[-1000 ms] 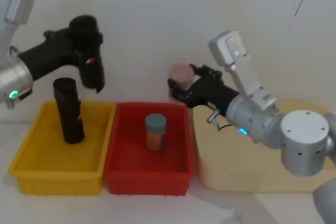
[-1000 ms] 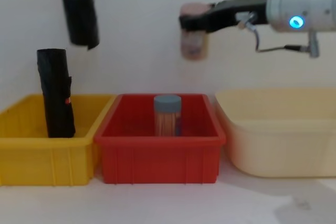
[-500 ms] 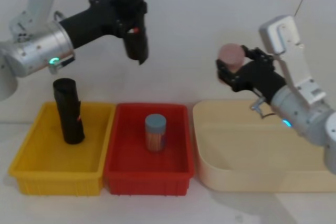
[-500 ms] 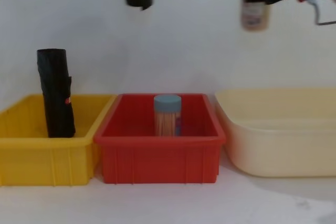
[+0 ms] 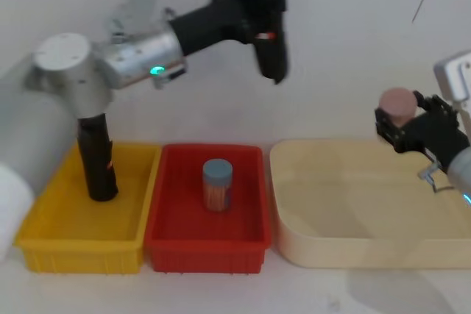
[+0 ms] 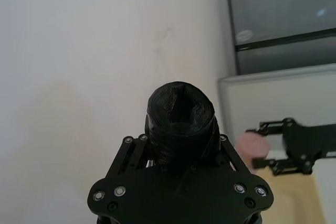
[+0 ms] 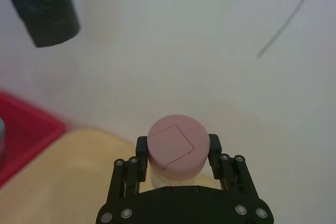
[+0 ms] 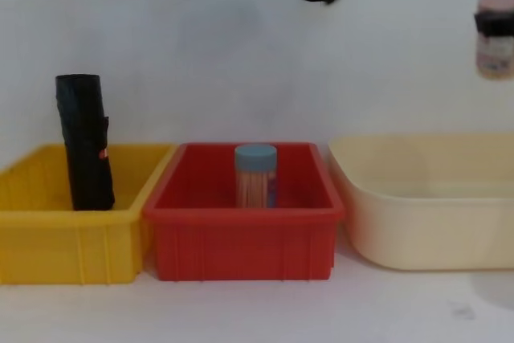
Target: Pick up the garbage bag with the one hand and transfer it to the other hand.
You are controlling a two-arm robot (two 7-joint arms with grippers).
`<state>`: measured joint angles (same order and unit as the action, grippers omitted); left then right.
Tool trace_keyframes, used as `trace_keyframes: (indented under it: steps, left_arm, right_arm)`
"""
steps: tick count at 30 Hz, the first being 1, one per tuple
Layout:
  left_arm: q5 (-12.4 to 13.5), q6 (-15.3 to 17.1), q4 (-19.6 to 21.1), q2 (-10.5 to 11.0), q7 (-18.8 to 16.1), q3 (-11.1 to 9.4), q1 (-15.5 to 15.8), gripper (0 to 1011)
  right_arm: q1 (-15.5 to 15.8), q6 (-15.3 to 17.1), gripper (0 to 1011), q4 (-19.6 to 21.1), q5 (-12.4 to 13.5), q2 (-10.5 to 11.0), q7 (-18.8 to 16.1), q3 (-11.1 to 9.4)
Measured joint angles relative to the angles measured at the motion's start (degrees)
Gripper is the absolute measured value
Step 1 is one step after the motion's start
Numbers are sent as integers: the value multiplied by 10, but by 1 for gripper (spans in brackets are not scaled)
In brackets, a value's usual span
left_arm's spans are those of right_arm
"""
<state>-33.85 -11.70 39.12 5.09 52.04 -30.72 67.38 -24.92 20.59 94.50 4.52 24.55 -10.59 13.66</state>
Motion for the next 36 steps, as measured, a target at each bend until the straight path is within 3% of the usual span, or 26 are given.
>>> trace_keyframes:
  steps: [6,14,25,36]
  left_arm:
    - [-45,-52,-138,-58,52,-37,61,371]
    - [-74,-85,-229,-96,86,-61,102,371]
    - [-93,-108,-288,-121,109,-76,129,371]
    - [-102,-117,-313,-131,119,-83,140,371]
  right_arm:
    - [13,1,666,-6,5,11,-12,-9]
    - [17,-14,699,-24,13,15,-39,-10]
    - [17,-25,993,-35,17,16,-55,-10]
    - [12,-35,999,-30,19,10,-68,-10]
